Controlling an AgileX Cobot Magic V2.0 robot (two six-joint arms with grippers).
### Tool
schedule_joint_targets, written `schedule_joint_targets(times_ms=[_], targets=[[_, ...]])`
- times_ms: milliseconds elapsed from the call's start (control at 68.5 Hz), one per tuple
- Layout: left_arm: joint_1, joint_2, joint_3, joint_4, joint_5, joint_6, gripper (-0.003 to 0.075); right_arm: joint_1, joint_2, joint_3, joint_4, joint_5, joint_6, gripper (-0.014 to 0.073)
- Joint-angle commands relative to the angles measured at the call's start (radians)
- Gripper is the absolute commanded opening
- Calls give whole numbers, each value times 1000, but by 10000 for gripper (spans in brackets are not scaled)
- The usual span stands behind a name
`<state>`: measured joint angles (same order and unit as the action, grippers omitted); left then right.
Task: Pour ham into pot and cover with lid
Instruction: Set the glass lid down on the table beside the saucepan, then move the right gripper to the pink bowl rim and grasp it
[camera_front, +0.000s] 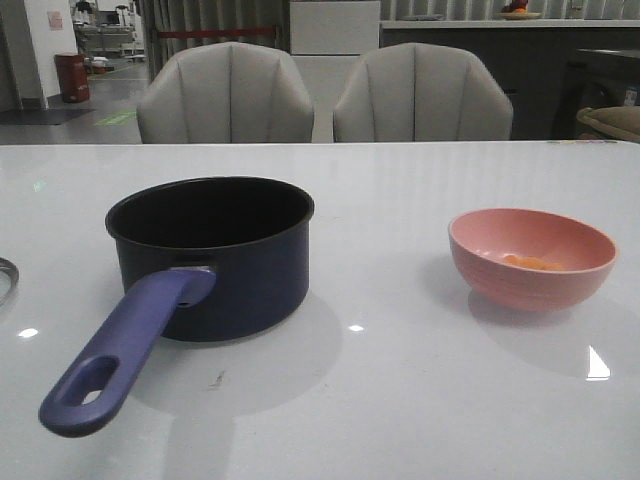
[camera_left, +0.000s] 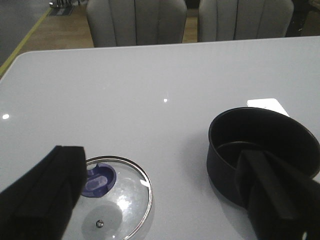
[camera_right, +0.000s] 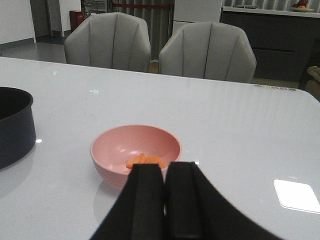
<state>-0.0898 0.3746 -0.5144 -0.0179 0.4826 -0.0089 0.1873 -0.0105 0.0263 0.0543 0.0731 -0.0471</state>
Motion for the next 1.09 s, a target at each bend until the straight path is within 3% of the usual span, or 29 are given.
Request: schedule_joint_targets(times_ms=[0,234,540,905,949,1080], targets=[[-7,-111,47,3,-83,-1,637,-2,-19,-5,-11,-101,-7,150],[-52,-310,194,3,-181,-1,637,-2,-19,-32,50,-251,-7,150],[-106,-315,200,3,-189,-1,637,-2,221,-316,81,73,-7,150],[-106,-315,200,3,-189,-1,637,-2,406,-367,123,97,-7,157],[-106,-315,200,3,-189,-1,637,-2,457,-387,123,105,-7,177],[-106,-315,200,3,-189,-1,637,-2,611,-460,124,106,-7,345]])
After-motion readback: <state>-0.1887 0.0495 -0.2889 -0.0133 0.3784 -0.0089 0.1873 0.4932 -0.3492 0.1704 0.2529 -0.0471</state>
